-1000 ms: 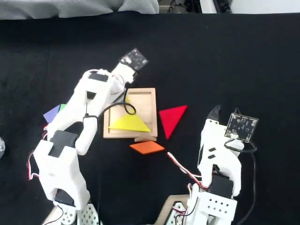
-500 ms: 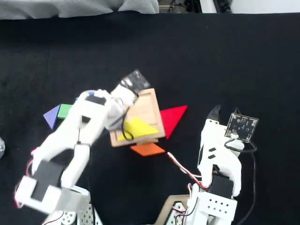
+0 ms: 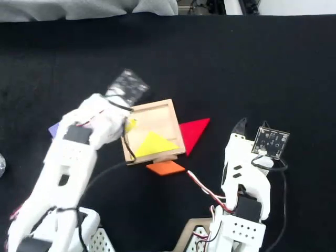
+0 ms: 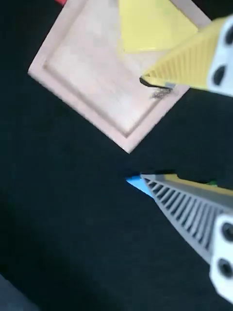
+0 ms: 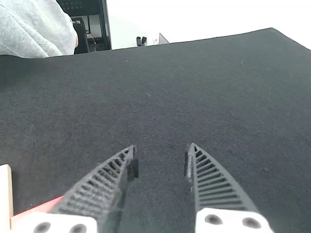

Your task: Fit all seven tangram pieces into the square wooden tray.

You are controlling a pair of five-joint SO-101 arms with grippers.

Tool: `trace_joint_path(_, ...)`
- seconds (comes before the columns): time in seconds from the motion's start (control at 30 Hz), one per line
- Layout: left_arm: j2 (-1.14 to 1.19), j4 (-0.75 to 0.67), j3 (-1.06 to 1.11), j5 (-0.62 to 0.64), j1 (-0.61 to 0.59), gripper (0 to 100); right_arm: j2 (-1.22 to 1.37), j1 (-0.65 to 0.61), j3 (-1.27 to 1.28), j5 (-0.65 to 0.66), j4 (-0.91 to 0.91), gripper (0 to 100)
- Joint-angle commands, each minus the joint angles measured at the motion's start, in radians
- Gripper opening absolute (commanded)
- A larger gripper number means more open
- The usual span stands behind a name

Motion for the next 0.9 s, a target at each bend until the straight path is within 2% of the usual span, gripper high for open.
trace_joint_path(0.0, -0.146, 0.107, 0.012, 0.164, -0.070, 28, 0.114, -0.025, -0.004, 0.009, -0.023, 17.0)
trace_joint_path(0.13, -0.221, 0.178, 0.082, 0.273, -0.127, 28, 0.124, -0.077, -0.004, 0.069, -0.015, 17.0)
trace_joint_path(0.23, -0.219, 0.213, 0.154, 0.296, -0.160, 28, 0.125, -0.124, -0.010, 0.137, 0.031, 17.0)
trace_joint_path(0.37, -0.187, 0.221, 0.271, 0.232, -0.068, 28, 0.127, -0.186, -0.054, 0.166, 0.115, 16.0)
trace_joint_path(0.47, -0.155, 0.218, 0.309, 0.279, -0.018, 28, 0.128, -0.230, -0.174, 0.163, 0.299, 8.3)
trace_joint_path(0.53, -0.152, 0.189, 0.318, 0.336, -0.050, 28, 0.128, -0.322, -0.262, 0.170, 0.430, 6.5)
trace_joint_path(0.63, -0.147, 0.137, 0.318, 0.367, -0.177, 28, 0.128, -0.384, -0.257, 0.172, 0.417, 11.9)
trace_joint_path(0.7, -0.141, 0.118, 0.343, 0.367, -0.202, 28, 0.145, -0.396, -0.260, 0.199, 0.414, 12.9)
trace_joint_path(0.77, -0.149, 0.121, 0.383, 0.342, -0.162, 28, 0.206, -0.407, -0.294, 0.252, 0.414, 12.9)
trace_joint_path(0.87, -0.149, 0.164, 0.395, 0.296, -0.062, 28, 0.397, -0.430, -0.398, 0.262, 0.407, 12.9)
